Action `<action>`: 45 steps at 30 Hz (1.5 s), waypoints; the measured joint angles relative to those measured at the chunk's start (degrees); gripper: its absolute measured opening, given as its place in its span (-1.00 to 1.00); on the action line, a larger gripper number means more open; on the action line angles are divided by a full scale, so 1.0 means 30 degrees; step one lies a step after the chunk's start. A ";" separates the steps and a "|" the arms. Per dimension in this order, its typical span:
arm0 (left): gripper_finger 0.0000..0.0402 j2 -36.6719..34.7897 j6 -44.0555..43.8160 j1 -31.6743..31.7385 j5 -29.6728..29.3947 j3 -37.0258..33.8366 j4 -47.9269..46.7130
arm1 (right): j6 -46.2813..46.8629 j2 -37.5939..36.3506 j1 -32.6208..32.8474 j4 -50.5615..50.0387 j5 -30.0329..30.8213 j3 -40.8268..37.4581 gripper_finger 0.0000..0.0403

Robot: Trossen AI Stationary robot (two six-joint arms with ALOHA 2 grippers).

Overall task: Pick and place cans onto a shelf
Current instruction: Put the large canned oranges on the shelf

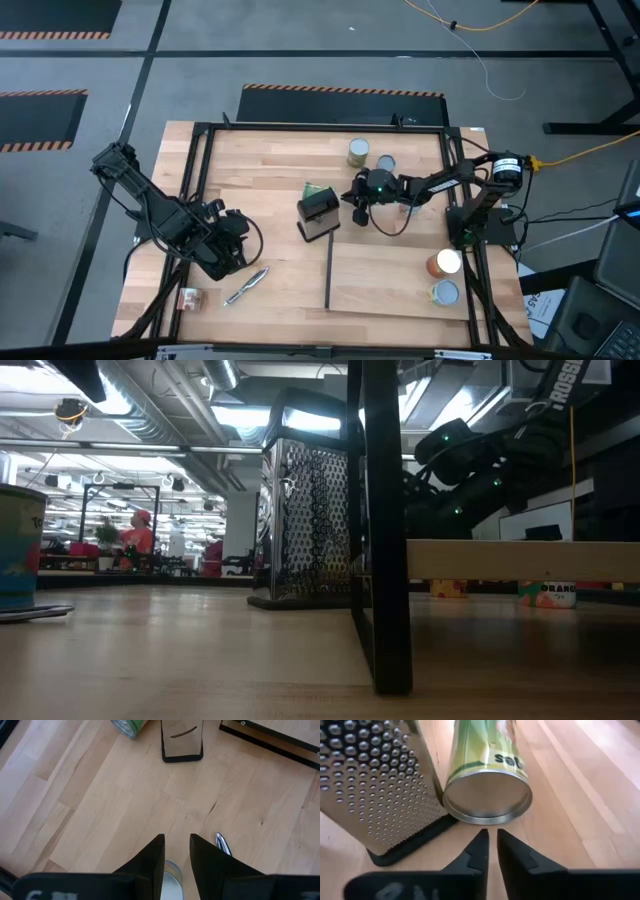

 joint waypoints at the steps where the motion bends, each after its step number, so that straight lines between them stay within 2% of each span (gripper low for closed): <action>1: -0.58 0.0000 0.0000 0.0000 -0.0012 0.0000 -0.0001 | 0.0205 0.0000 0.0001 -0.0078 -0.0003 0.0000 -0.74; 5: -0.58 0.0000 0.0000 0.0000 -0.0068 0.0000 -0.0007 | 0.0224 0.0007 0.0003 -0.0227 0.0124 0.0000 -0.50; 8: -0.58 0.0000 0.0000 0.0000 -0.0136 0.0000 -0.0007 | 0.0195 0.0007 0.0015 -0.0103 0.1160 0.0051 -0.34; 12: -0.58 0.0000 0.0000 0.0000 -0.0314 0.0000 -0.0007 | 0.0010 0.0000 -0.0019 -0.0119 0.1815 0.0051 -0.24; 17: -0.58 0.0000 0.0000 0.0000 -0.0321 0.0000 -0.0007 | -0.1033 0.0007 -0.0034 -0.0082 0.1804 0.0051 -0.23; 30: -0.58 0.0000 0.0000 0.0000 -0.0350 0.0000 -0.0002 | -0.1373 0.0022 -0.0633 0.1790 0.1369 0.0058 -0.22; 45: -0.58 0.0000 0.0000 0.0000 -0.0350 0.0000 0.0001 | -0.1905 0.0022 -0.0770 0.2489 0.1134 0.0060 -0.22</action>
